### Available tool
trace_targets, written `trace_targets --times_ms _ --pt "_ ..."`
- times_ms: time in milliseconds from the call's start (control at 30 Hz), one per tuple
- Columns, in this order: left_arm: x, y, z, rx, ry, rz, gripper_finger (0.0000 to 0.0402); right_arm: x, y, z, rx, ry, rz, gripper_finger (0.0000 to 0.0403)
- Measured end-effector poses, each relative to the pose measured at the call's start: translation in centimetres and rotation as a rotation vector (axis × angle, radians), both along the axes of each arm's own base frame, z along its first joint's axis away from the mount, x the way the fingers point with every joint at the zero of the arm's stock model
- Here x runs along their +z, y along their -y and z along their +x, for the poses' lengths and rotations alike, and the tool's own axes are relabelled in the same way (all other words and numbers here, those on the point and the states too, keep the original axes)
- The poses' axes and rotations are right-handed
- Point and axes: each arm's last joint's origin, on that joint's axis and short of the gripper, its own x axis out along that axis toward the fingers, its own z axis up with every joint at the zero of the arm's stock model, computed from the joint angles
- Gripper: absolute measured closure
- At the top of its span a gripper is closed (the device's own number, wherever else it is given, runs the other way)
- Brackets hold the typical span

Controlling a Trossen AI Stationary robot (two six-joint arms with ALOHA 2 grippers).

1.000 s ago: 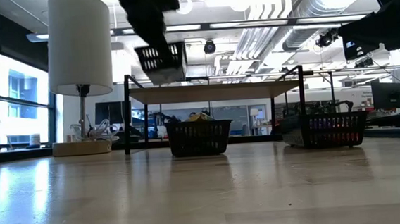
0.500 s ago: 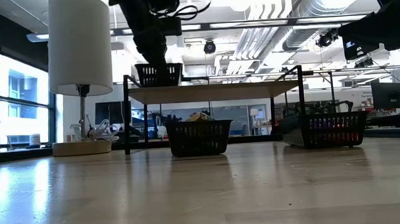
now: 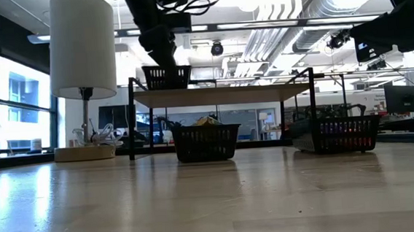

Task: Pick & Place Office Desk Supplies
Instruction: Put the left black bin on the shelf, then put the right black bin on the shelf

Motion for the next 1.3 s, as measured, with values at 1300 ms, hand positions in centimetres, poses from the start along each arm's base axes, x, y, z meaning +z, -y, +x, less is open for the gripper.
trace_targets --times_ms 1300 --pt "-0.8 19.0 -7.8 -0.216 0.05 -0.227 0.0285 7.8 -0.4 2.9 -0.059 0.022 0.087 0.0395"
